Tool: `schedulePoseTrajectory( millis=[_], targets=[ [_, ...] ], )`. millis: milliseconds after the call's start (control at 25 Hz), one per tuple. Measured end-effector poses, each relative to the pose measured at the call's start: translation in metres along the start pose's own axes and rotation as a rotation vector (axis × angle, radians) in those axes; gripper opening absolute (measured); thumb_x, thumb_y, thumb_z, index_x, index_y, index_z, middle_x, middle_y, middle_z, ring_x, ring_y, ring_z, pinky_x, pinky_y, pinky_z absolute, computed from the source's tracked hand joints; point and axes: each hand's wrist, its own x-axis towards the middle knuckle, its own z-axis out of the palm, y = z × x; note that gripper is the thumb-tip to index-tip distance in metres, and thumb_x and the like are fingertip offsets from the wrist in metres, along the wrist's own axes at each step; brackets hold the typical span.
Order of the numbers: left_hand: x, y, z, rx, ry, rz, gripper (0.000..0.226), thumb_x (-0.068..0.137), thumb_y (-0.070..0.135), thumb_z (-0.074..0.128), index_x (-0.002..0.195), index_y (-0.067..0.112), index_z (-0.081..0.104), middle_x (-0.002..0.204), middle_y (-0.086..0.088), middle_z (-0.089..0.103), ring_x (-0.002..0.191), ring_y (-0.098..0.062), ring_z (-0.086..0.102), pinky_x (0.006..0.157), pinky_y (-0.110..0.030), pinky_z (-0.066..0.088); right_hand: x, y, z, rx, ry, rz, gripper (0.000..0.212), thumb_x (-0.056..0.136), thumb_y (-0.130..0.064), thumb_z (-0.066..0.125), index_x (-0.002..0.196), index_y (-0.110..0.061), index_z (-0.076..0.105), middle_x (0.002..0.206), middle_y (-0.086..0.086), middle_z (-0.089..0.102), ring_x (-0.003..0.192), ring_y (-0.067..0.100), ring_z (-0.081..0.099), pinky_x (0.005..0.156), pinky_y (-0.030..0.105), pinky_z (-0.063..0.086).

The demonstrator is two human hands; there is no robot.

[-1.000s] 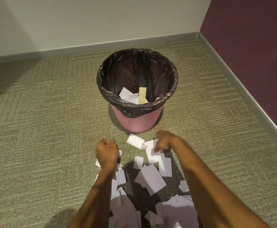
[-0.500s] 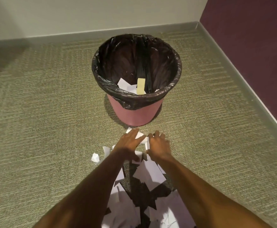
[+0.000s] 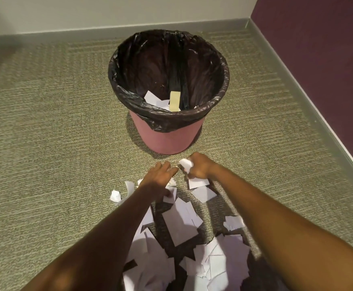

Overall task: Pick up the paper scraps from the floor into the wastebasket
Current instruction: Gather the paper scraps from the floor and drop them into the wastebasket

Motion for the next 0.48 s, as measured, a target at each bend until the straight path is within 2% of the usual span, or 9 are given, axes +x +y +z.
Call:
schedulePoseTrajectory(
  millis=[120,240,280,360,400,480],
  targets=[
    [-0.004,0.003,0.004,-0.054,0.046,0.023,0.07,0.044,0.014,0.089,0.107,0.012,0.058,0.095,-0.008,0.054,0.076,-0.024,0.052,0.054,-0.034,0.049,-0.004,-0.001,-0.029,-0.023,-0.183,-0.074,0.036,0.076,-0.003,0.076,0.11,-0.003,0.067,0.109,0.017,0.069,0.092,0.028,0.065,0.067,0.027,0.047],
    [-0.014,0.008,0.005,-0.114,0.142,0.035,0.059,0.054,0.014,0.088,0.103,0.008,0.056,0.093,-0.014,0.054,0.077,-0.032,0.055,0.058,-0.039,0.053,-0.011,0.001,-0.039,0.104,-0.286,-0.071,0.027,0.077,0.003,0.074,0.102,-0.006,0.067,0.107,0.019,0.069,0.095,0.032,0.067,0.07,0.032,0.053],
    [-0.017,0.011,0.004,-0.105,0.174,-0.001,0.062,0.055,0.022,0.089,0.107,0.009,0.057,0.097,-0.015,0.054,0.081,-0.033,0.056,0.063,-0.039,0.053,-0.013,0.001,-0.039,0.128,-0.312,-0.075,0.024,0.078,0.004,0.073,0.097,-0.008,0.067,0.105,0.019,0.069,0.096,0.033,0.067,0.069,0.032,0.053],
    [-0.021,0.017,0.0,-0.046,0.19,-0.15,0.079,0.06,0.057,0.077,0.123,0.015,0.055,0.117,-0.019,0.053,0.103,-0.036,0.055,0.08,-0.044,0.05,-0.015,0.0,-0.033,0.063,-0.338,-0.116,0.024,0.078,0.003,0.073,0.096,-0.011,0.065,0.101,0.015,0.067,0.096,0.032,0.066,0.067,0.03,0.052],
    [-0.022,0.021,-0.002,-0.012,0.143,-0.24,0.094,0.058,0.075,0.062,0.133,0.019,0.05,0.129,-0.024,0.048,0.118,-0.04,0.048,0.09,-0.05,0.046,-0.015,0.001,-0.029,-0.048,-0.344,-0.154,0.029,0.079,0.001,0.074,0.104,-0.01,0.065,0.104,0.013,0.065,0.096,0.03,0.064,0.068,0.03,0.051],
    [-0.025,0.03,-0.004,0.001,-0.032,-0.364,0.119,0.049,0.094,0.04,0.148,0.027,0.029,0.149,-0.031,0.026,0.138,-0.044,0.026,0.104,-0.062,0.03,-0.015,0.011,-0.016,-0.345,-0.308,-0.253,0.054,0.079,-0.003,0.074,0.129,-0.011,0.055,0.122,0.013,0.059,0.107,0.03,0.06,0.079,0.035,0.055]
  ],
)
